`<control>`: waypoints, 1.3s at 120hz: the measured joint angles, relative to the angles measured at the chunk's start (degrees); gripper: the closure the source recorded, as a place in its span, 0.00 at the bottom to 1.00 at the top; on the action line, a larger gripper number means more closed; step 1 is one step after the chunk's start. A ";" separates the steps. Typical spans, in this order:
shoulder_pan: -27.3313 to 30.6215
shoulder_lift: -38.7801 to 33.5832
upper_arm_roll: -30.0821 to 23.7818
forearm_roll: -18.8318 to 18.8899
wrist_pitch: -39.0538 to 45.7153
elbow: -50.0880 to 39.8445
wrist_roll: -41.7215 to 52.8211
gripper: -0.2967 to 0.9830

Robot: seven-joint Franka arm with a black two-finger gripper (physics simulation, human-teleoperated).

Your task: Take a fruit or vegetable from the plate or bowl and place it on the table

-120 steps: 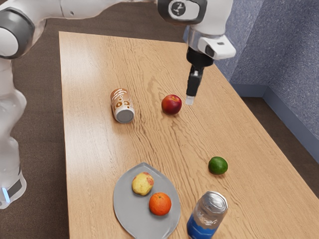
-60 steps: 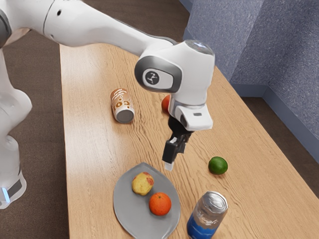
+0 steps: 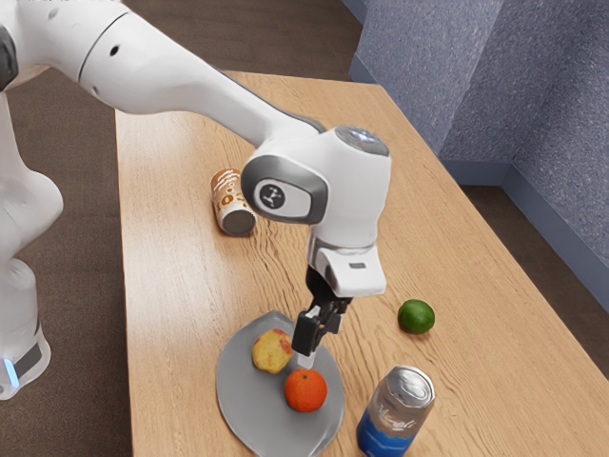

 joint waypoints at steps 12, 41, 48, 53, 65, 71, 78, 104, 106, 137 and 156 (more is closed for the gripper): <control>-1.11 1.34 0.01 -0.39 1.52 -0.30 0.10 0.23; -1.41 2.85 0.08 -0.71 4.42 -2.84 0.28 0.23; -1.42 3.19 0.07 -0.73 4.94 -2.89 0.32 0.23; -1.48 3.54 0.07 -0.74 5.28 -2.91 0.35 0.23; -1.68 4.04 0.07 -0.77 6.14 -3.22 0.41 0.23; -1.76 4.34 0.07 -0.80 6.61 -3.48 0.43 0.23; -1.85 4.67 0.07 -0.82 7.23 -3.93 0.46 0.23; -2.03 6.73 0.04 -1.64 9.11 -4.30 0.56 0.23; -2.05 6.82 0.05 -1.69 9.21 -4.33 0.57 0.23; -2.13 6.74 0.13 -2.04 10.07 -4.42 0.55 0.49; -2.49 2.54 0.27 -1.77 10.16 -5.74 0.41 0.53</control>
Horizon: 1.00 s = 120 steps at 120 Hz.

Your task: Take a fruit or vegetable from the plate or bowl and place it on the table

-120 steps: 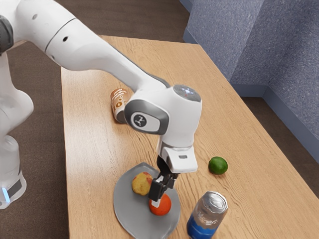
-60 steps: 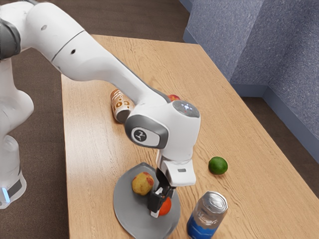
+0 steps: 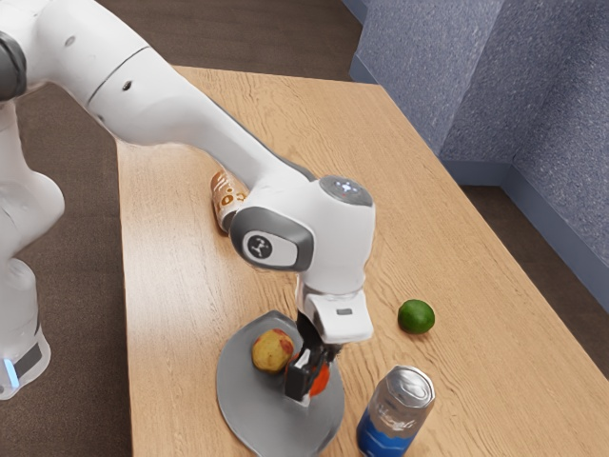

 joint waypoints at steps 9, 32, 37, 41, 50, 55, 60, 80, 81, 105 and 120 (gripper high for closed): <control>-2.67 -2.37 -0.02 0.10 -0.21 -0.75 -0.04 0.51; -9.46 -3.76 -0.30 0.25 -0.81 -0.66 0.05 0.52; -10.02 -3.58 -0.70 0.28 -0.96 -0.30 0.07 0.52; -10.25 -3.37 -1.20 0.31 -1.08 0.10 0.08 0.52; -10.40 -1.23 -3.10 0.36 -1.54 3.03 0.12 0.52; -10.98 1.11 -3.67 0.36 -1.90 5.81 0.13 0.52; -11.78 3.48 -3.93 0.38 -2.37 8.79 0.15 0.53; -14.54 11.33 -4.06 0.43 -4.67 18.67 0.22 0.53; -14.59 11.56 -4.06 0.43 -4.78 18.96 0.23 0.53; -15.12 12.98 -4.06 0.25 -6.50 20.78 0.41 0.40; -15.34 12.55 -3.99 0.09 -7.01 20.83 0.62 0.30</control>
